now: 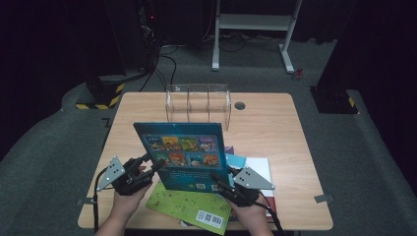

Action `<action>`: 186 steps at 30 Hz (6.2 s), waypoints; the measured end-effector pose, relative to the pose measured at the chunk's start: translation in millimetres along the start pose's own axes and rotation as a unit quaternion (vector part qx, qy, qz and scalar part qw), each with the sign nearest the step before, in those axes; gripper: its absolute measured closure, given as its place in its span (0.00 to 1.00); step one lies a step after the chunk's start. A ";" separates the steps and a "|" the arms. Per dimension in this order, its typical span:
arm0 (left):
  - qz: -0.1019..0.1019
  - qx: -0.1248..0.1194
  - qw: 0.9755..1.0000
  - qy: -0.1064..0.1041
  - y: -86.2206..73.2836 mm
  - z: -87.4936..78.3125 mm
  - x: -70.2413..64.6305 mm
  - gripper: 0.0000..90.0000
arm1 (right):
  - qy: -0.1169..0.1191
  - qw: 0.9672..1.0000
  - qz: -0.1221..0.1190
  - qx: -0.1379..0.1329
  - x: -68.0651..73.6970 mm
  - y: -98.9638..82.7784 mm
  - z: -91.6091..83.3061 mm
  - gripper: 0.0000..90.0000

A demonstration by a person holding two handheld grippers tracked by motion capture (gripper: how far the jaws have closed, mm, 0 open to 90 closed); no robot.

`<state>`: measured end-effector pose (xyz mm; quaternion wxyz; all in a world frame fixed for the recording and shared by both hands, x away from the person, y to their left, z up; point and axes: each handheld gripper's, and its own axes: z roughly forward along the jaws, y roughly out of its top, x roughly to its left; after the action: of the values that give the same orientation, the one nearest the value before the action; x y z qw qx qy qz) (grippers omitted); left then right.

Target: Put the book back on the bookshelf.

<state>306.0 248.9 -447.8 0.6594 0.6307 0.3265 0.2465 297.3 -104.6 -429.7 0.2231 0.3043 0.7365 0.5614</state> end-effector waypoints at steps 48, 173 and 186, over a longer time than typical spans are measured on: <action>-0.013 0.067 0.997 0.046 -1.9 15.0 -3.5 0.47 | -0.111 0.992 0.013 -0.057 55.2 3.2 20.5 0.92; 0.060 0.078 0.972 0.212 23.7 9.9 -38.5 0.92 | -0.090 0.995 -0.005 -0.036 77.0 -19.6 9.4 0.65; 0.039 0.096 0.970 0.221 16.7 10.1 -19.8 0.87 | -0.094 0.995 0.009 -0.029 64.5 -26.7 4.0 0.65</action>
<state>301.7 228.9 -429.0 0.4973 0.6333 0.4612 0.3726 248.6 -61.7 -455.6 0.2950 0.3556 0.6931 0.5533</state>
